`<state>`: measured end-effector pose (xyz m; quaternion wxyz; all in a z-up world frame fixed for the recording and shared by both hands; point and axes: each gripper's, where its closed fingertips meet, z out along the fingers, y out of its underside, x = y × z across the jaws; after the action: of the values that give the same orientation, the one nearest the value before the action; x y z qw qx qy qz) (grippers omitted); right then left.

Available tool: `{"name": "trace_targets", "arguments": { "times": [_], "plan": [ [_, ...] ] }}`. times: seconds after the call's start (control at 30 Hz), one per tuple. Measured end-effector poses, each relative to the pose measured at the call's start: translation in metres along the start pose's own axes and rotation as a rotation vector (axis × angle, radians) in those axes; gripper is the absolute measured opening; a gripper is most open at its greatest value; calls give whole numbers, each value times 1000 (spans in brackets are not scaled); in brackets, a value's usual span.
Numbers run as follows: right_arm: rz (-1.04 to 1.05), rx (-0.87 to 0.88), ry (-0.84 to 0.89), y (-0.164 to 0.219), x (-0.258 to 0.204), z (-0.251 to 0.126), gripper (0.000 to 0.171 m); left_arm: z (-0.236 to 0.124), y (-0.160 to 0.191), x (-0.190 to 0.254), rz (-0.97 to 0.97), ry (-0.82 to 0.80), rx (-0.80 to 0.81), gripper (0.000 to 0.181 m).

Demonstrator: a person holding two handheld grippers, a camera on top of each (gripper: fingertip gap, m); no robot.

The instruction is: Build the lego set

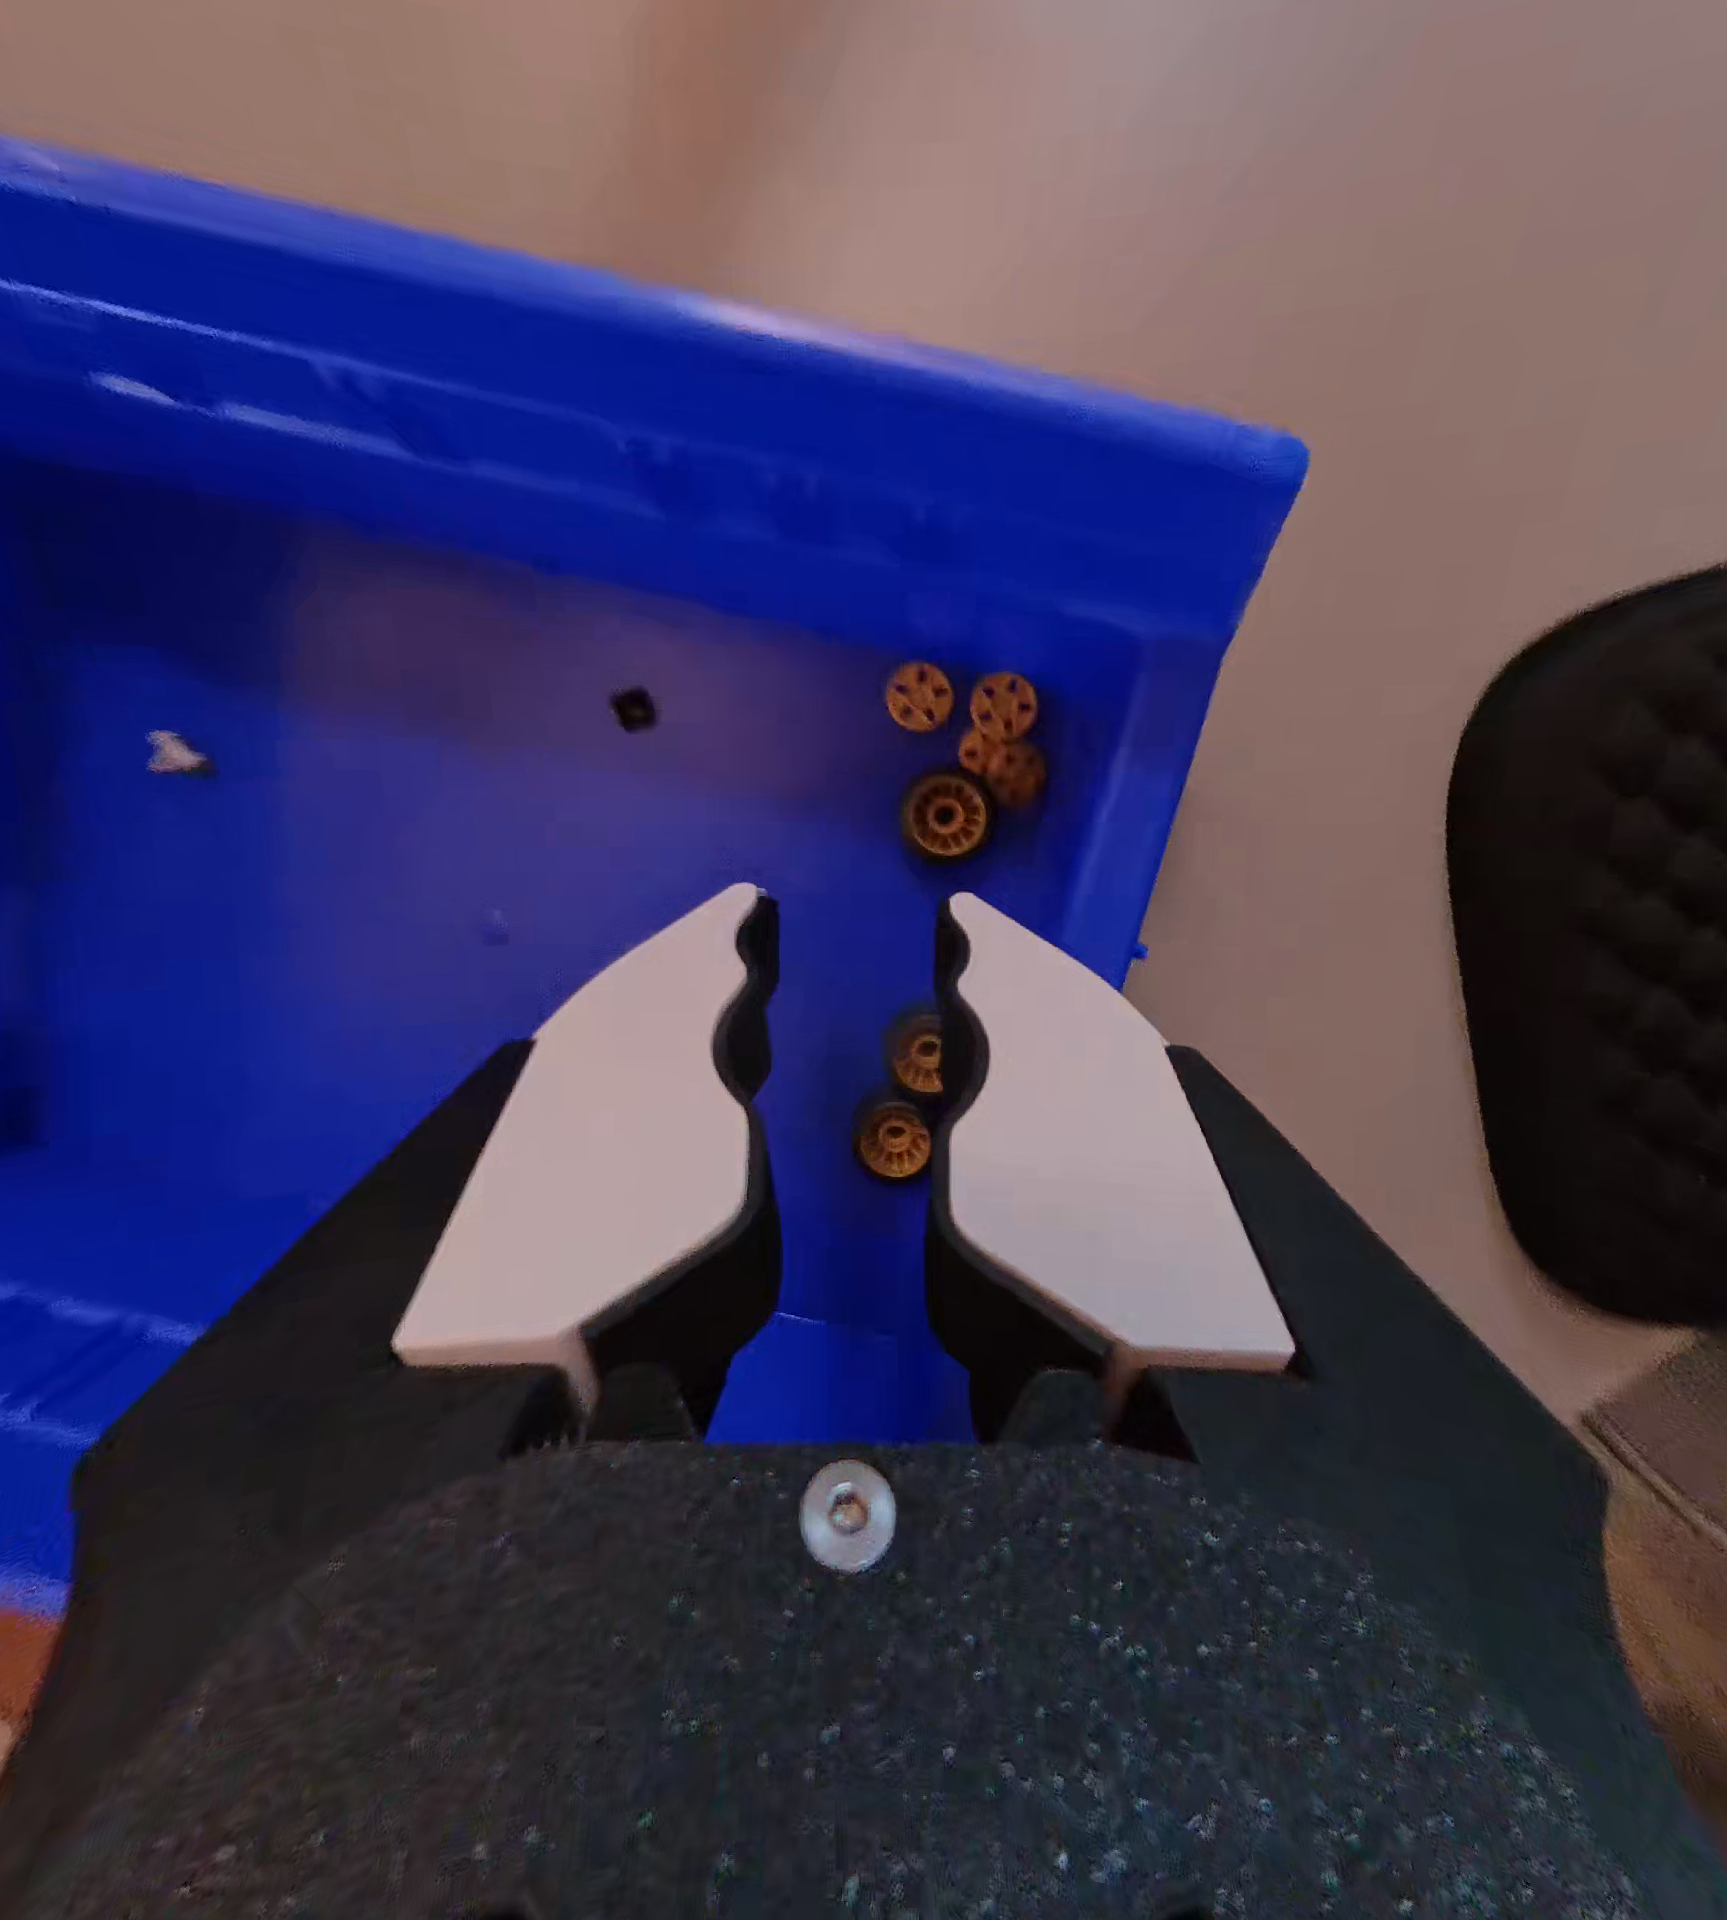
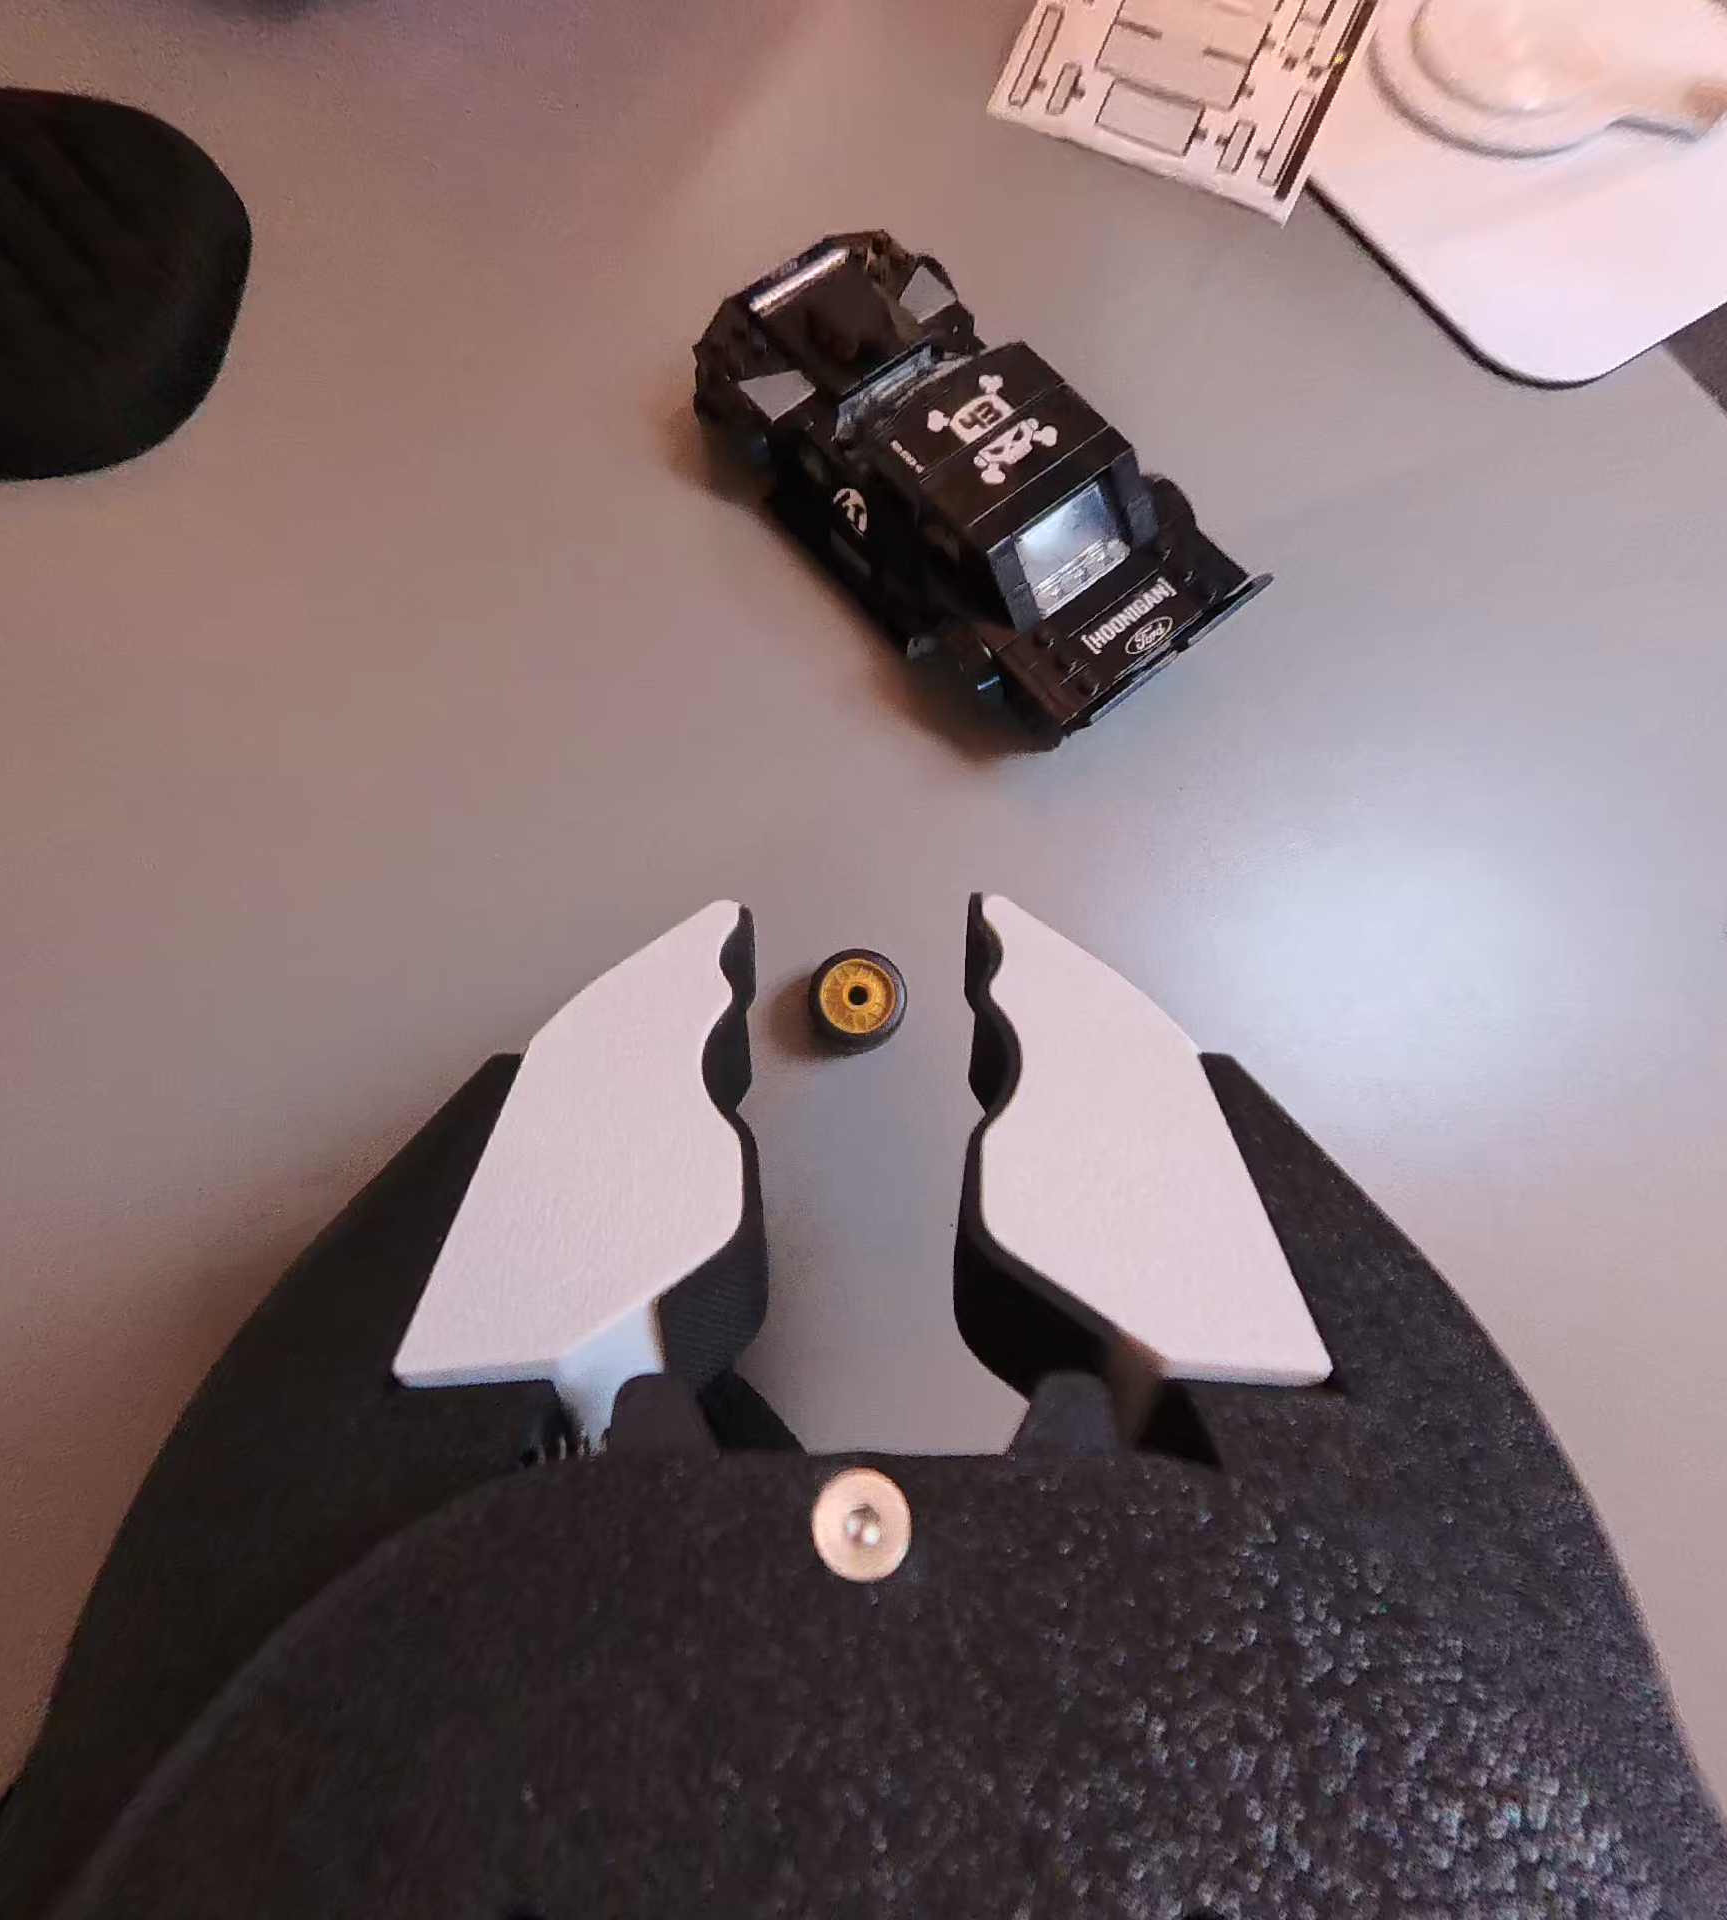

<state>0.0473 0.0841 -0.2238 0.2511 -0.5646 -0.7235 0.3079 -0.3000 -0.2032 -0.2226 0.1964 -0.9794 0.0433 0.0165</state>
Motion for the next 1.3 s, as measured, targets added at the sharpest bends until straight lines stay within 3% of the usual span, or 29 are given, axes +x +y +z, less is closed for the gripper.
{"name": "trace_targets", "arguments": {
  "times": [0.17,0.4,0.73,0.83,0.87,0.9,1.0,1.1,1.3],
  "plan": [
    [-30,28,58,3,0,-11,36,29,12,1,85,132,-160,29],
    [5,62,89,8,2,-25,32,49,5,19,58,315,-197,29],
    [7,99,99,9,-2,-23,30,51,6,19,48,263,-197,25],
    [4,135,96,1,-5,-26,30,43,2,7,19,201,-116,24],
    [10,154,87,-3,-8,-27,30,36,-4,2,9,177,-57,22],
    [24,183,69,-10,-13,-28,29,25,-12,0,20,156,19,6],
    [106,321,-58,-39,-40,-29,28,-17,-50,16,96,63,271,6],
    [111,400,-152,-64,-63,-22,28,-26,-59,20,203,-101,266,6],
    [96,493,-250,-99,-87,-20,28,-47,-90,51,234,-69,493,5]
  ]
}}
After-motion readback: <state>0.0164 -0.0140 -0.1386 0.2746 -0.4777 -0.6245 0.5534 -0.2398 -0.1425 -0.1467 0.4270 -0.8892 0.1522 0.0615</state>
